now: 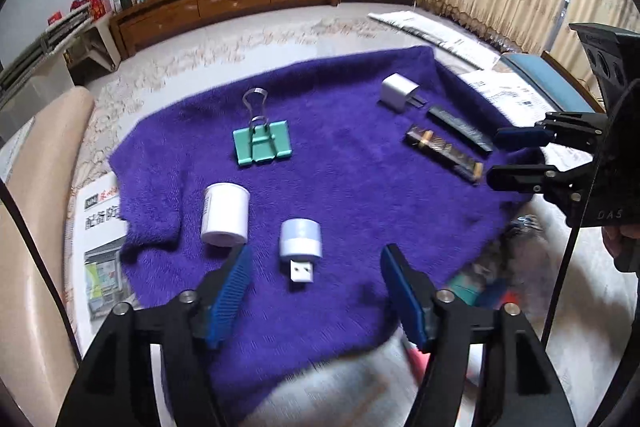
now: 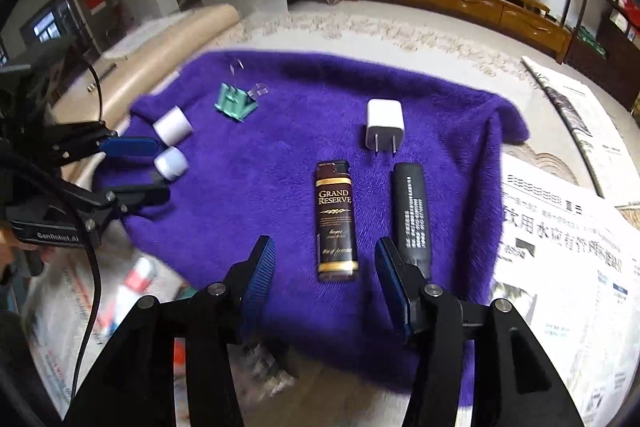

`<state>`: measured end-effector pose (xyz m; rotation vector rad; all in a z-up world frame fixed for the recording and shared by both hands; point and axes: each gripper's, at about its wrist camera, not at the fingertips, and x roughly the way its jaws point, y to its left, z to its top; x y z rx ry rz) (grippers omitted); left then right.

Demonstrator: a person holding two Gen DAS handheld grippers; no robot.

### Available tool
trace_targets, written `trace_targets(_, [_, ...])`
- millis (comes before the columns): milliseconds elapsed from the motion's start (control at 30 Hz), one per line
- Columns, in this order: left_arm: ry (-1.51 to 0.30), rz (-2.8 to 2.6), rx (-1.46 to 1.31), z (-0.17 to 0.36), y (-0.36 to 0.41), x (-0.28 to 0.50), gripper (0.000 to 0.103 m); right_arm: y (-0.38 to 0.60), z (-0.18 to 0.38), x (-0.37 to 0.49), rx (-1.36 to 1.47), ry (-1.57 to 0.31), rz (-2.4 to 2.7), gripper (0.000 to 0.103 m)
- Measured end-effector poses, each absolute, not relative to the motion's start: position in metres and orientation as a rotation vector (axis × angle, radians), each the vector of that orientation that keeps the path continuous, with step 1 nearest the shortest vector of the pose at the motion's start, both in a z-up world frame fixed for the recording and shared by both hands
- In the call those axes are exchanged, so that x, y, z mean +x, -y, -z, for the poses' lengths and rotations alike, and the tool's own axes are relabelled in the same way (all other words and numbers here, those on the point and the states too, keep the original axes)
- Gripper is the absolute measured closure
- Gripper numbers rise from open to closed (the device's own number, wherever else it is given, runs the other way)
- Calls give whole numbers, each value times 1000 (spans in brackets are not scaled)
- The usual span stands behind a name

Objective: Organize rigid objects
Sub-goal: 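Place the USB light with the left tool while the right tool places the bottle on the towel, then grasp the pink tube with the left tool, then grasp the clear candy jar with the right tool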

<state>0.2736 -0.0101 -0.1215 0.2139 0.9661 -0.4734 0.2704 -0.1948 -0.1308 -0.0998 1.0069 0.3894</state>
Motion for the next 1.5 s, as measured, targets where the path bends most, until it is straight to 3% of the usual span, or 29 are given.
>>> trace_targets(33, [-948,463,213,116,10,266,27,198,126,265,-96,-998,-383,41])
trace_targets(167, [-906,429,202,102,4,231,0,215,102,233,-39,-943,-335,12])
trace_targets(233, [-910,406,189,102,2,213,0,225,95,220,-13,-927,-313,2])
trace_targets(733, [-1015,293,189,158,13,176,0,280,119,152,149,-912,-185,0])
trace_targets(833, [-989,283,176,158,18,177,7,286,124,151,167,-918,-182,0])
trace_targets(900, [-974,298,165,157,21,176,18,289,127,151,171,-927,-184,0])
trace_targets(1033, [-952,313,157,152,27,173,55,292,130,150,168,-937,-186,0])
trace_targets(1133, [-944,316,160,151,29,172,66,294,130,149,165,-936,-186,0])
trace_targets(1200, [-941,322,154,150,30,171,86,294,128,148,164,-935,-188,0])
trace_targets(1500, [-941,307,126,149,25,165,87,276,126,145,151,-930,-229,0])
